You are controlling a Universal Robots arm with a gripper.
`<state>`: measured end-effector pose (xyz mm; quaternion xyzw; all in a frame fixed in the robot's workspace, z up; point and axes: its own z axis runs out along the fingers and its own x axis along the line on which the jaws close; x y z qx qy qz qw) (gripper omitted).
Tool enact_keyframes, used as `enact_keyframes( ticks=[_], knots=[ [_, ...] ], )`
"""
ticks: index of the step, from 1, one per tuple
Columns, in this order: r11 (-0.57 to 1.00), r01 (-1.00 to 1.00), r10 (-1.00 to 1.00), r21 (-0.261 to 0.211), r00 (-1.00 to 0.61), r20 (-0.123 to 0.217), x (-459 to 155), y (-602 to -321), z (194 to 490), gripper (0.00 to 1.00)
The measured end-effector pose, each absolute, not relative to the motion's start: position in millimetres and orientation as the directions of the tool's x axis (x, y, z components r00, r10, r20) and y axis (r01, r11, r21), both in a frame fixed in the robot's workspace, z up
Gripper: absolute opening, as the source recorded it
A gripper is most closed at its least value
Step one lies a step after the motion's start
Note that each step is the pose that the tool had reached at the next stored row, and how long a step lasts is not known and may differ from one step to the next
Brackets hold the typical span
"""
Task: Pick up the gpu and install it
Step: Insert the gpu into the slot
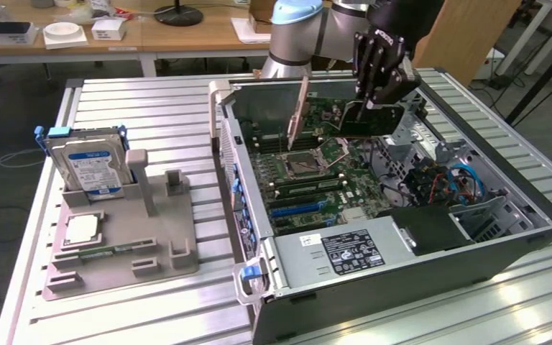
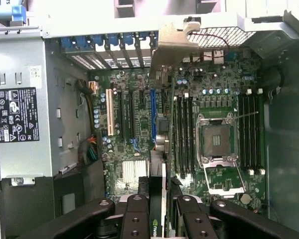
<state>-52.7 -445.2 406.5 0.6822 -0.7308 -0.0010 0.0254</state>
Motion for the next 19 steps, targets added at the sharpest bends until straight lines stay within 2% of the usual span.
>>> enact_keyframes(
  ticks=[15, 19],
  knots=[
    [0.059, -0.998, -0.998, 0.026, -0.058, 0.035, -53, -445, 383, 0.26],
    [0.001, -1.0, -0.999, 0.026, 0.0, 0.035, -53, -445, 376, 0.26]
  ],
)
